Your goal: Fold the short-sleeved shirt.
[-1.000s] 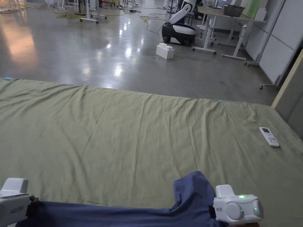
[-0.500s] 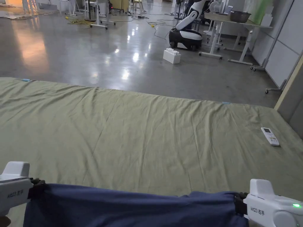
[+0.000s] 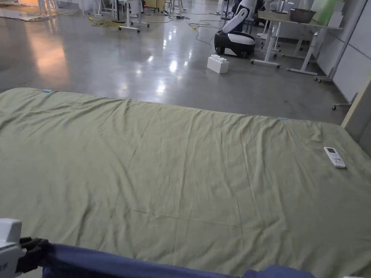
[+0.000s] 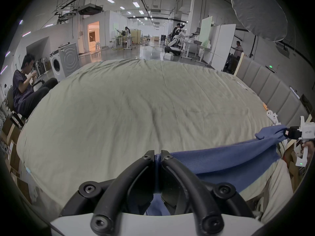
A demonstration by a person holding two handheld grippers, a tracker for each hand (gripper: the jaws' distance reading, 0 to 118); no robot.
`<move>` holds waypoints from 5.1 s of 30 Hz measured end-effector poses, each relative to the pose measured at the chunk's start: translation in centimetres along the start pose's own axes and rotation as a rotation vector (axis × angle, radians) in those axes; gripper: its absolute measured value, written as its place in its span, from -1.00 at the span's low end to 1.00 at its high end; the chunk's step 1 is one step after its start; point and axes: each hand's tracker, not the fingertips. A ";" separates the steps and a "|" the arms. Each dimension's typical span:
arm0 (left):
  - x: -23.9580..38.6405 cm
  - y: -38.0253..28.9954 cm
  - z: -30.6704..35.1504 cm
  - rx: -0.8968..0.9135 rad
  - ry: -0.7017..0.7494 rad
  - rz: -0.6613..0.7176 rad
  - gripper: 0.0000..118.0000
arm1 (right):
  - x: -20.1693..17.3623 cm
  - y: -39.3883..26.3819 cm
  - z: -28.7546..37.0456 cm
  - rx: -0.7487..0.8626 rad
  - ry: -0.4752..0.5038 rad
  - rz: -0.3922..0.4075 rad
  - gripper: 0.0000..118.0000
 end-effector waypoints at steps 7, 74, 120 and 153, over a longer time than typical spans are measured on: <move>-0.1 -6.5 -0.2 -0.107 0.008 0.000 -0.88 | -0.6 -5.6 -2.0 -0.124 -0.026 -0.007 -0.99; 1.8 2.8 2.6 0.183 0.015 0.061 -0.92 | -13.5 9.5 -0.1 0.734 -0.190 0.092 -0.99; -7.9 -4.9 -7.2 -0.252 -0.520 0.517 -0.84 | -14.4 6.4 -2.6 0.544 -0.168 0.067 -0.99; 9.4 3.2 2.7 -0.235 -0.446 0.361 -0.84 | -11.3 4.3 -1.3 0.571 -0.153 0.041 -0.99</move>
